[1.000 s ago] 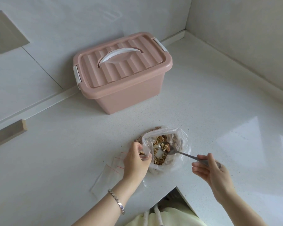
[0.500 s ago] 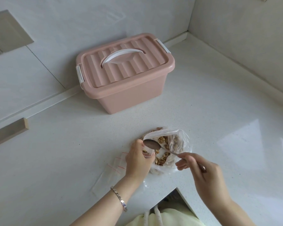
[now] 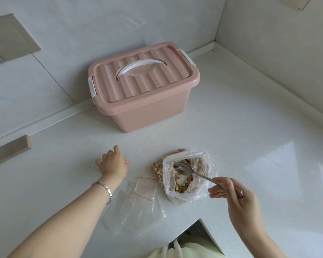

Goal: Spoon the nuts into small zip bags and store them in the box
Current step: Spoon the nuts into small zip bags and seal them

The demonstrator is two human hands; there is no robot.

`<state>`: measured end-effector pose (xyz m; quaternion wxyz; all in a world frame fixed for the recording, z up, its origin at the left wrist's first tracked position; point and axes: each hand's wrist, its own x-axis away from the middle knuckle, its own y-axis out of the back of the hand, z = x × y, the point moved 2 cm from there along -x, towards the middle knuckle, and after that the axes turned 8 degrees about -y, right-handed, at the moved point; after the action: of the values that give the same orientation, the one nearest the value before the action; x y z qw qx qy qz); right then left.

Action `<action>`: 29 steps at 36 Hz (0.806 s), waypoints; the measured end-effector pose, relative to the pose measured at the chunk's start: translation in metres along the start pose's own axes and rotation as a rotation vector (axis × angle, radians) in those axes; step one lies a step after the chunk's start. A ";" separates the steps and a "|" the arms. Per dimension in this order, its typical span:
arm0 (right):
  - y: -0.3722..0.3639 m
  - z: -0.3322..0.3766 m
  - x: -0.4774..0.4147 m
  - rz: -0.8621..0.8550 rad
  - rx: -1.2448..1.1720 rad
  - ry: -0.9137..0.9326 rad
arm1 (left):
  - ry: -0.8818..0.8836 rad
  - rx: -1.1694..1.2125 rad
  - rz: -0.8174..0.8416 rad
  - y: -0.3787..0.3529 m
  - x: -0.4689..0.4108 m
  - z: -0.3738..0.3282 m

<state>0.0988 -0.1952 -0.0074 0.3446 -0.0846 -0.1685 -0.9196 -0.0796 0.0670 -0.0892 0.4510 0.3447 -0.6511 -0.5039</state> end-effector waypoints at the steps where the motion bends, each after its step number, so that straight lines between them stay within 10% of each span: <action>1: -0.001 0.001 0.001 0.004 -0.013 -0.004 | 0.004 0.009 0.018 -0.002 -0.003 0.002; 29: -0.008 -0.005 -0.001 0.001 0.032 -0.025 | 0.020 0.226 0.235 -0.042 0.086 0.035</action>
<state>0.0942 -0.1903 -0.0145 0.3441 -0.0908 -0.1874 -0.9155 -0.1430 -0.0090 -0.1126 0.4714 0.3197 -0.7350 -0.3678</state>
